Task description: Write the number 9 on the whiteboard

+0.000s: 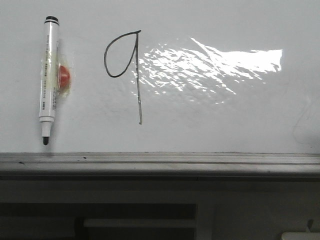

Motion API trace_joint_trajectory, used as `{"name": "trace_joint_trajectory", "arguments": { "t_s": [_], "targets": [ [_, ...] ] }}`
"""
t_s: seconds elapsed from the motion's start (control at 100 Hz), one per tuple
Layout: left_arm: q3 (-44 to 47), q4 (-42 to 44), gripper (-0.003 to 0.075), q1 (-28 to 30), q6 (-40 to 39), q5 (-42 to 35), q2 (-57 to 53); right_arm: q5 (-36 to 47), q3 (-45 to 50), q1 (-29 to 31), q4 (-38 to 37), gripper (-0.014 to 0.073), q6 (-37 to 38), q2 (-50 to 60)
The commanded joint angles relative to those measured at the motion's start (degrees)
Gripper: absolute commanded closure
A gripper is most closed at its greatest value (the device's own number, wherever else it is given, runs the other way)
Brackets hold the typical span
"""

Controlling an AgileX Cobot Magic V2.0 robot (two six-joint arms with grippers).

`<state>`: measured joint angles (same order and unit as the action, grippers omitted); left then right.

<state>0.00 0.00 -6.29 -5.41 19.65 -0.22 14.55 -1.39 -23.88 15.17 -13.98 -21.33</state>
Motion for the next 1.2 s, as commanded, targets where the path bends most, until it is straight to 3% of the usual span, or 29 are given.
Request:
{"name": "trace_joint_trajectory", "arguments": {
  "t_s": [0.0,0.1,0.3,0.55,0.75,0.92,1.19],
  "targets": [
    [1.1,0.0,0.0741,0.0,-0.6,-2.3,-1.6,9.5,0.4,3.4,-0.8,0.0661,-0.8,-0.3],
    [1.1,0.0,0.0741,0.0,-0.6,-2.3,-1.6,17.8,3.8,6.7,-1.6,0.0661,-0.6,-0.2],
    [1.1,0.0,0.0741,0.0,-0.6,-2.3,-1.6,12.5,3.6,12.4,-10.6,0.0661,3.8,3.8],
    [1.1,0.0,0.0741,0.0,-0.6,-2.3,-1.6,1.0,3.6,25.5,-29.3,0.0661,22.2,11.8],
    [1.1,0.0,0.0741,0.0,-0.6,-2.3,-1.6,-18.1,3.7,31.1,-29.4,0.0661,22.4,23.1],
    [1.1,0.0,0.0741,0.0,-0.6,-2.3,-1.6,-30.2,3.7,34.1,-29.3,0.0661,22.0,22.9],
    [1.1,0.0,0.0741,0.0,-0.6,-2.3,-1.6,-32.2,3.7,34.1,-22.8,0.0661,14.7,22.9]
  ]
}}
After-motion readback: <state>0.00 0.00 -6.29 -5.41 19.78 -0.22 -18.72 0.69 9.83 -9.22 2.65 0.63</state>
